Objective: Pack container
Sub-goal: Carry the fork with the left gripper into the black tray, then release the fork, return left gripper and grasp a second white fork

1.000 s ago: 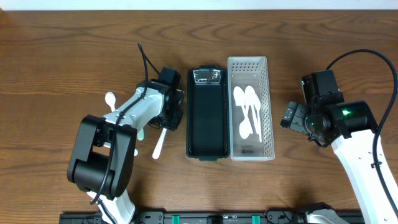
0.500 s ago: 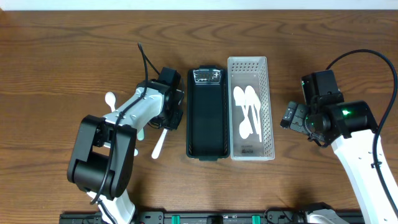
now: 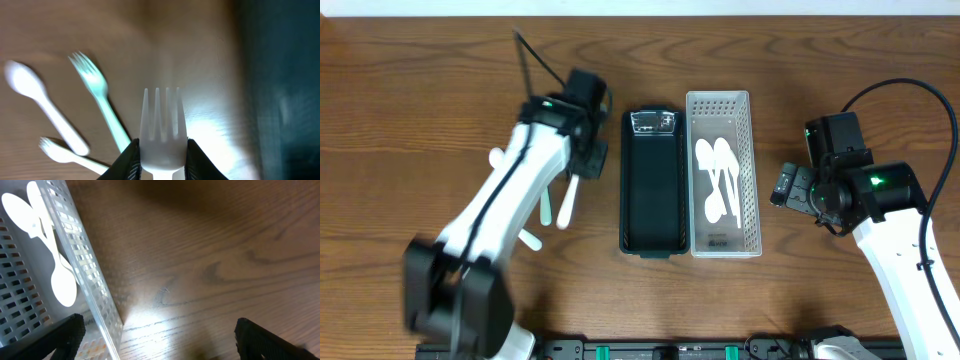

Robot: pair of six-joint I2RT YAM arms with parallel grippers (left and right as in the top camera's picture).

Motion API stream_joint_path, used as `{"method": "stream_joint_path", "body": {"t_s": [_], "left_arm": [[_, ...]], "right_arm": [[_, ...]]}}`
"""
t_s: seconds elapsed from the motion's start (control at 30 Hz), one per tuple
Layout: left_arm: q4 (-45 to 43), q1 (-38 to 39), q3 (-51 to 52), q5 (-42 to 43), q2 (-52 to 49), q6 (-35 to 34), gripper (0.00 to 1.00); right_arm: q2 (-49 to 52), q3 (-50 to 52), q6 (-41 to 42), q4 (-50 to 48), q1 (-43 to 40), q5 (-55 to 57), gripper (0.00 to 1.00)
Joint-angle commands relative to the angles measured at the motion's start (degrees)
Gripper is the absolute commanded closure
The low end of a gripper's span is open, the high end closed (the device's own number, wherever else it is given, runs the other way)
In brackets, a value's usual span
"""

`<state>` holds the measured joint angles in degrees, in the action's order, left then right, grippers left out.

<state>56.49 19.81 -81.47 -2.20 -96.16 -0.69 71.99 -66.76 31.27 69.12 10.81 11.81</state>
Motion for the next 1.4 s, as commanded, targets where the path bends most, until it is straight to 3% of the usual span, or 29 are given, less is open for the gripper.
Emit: {"method": "stream_joint_path", "body": {"t_s": [0.0, 0.2, 0.37, 0.7, 0.77, 0.83, 0.97, 1.03, 1.1, 1.23, 1.37], "left_arm": [[0.0, 3.7, -3.2, -1.2, 6.9, -8.0, 0.94], [-4.7, 11.6, -3.1, -1.2, 8.4, -21.3, 0.94], [-7.9, 15.5, -3.1, -1.3, 2.2, -23.9, 0.94], [-8.0, 16.3, -3.1, -0.5, -11.6, -24.0, 0.94], [-8.0, 16.3, -3.1, 0.2, -12.2, -24.0, 0.83], [-8.2, 16.3, -3.2, 0.2, -12.0, -24.0, 0.63], [-8.4, 16.3, -3.2, 0.2, -10.6, -21.6, 0.4], [-8.4, 16.3, -3.3, 0.2, -8.8, -20.1, 0.39], [-8.3, 16.3, -3.6, -0.2, -6.4, -17.7, 0.3], [-5.5, 15.0, -5.5, -6.4, 0.5, -15.4, 0.22], [-3.3, 8.5, -5.9, -8.8, 8.0, -14.9, 0.14]], "right_arm": [[-0.1, 0.3, -1.6, -0.6, -0.4, 0.4, 0.01], [-0.1, 0.3, -1.6, -2.3, -0.4, 0.4, 0.01], [-0.1, 0.3, -1.6, -2.1, -0.4, 0.4, 0.01], [-0.1, 0.3, -1.6, -2.1, -0.4, 0.4, 0.01], [-0.1, 0.3, -1.6, -2.1, -0.4, 0.4, 0.01], [-0.1, 0.3, -1.6, -2.1, -0.4, 0.4, 0.01], [-0.1, 0.3, -1.6, -2.0, -0.4, 0.4, 0.01], [-0.1, 0.3, -1.6, -1.9, -0.4, 0.4, 0.01], [-0.1, 0.3, -1.6, -1.7, -0.4, 0.4, 0.01], [-0.1, 0.3, -1.6, -1.4, -0.4, 0.4, 0.01], [-0.1, 0.3, -1.6, -1.4, -0.4, 0.4, 0.01]]}}
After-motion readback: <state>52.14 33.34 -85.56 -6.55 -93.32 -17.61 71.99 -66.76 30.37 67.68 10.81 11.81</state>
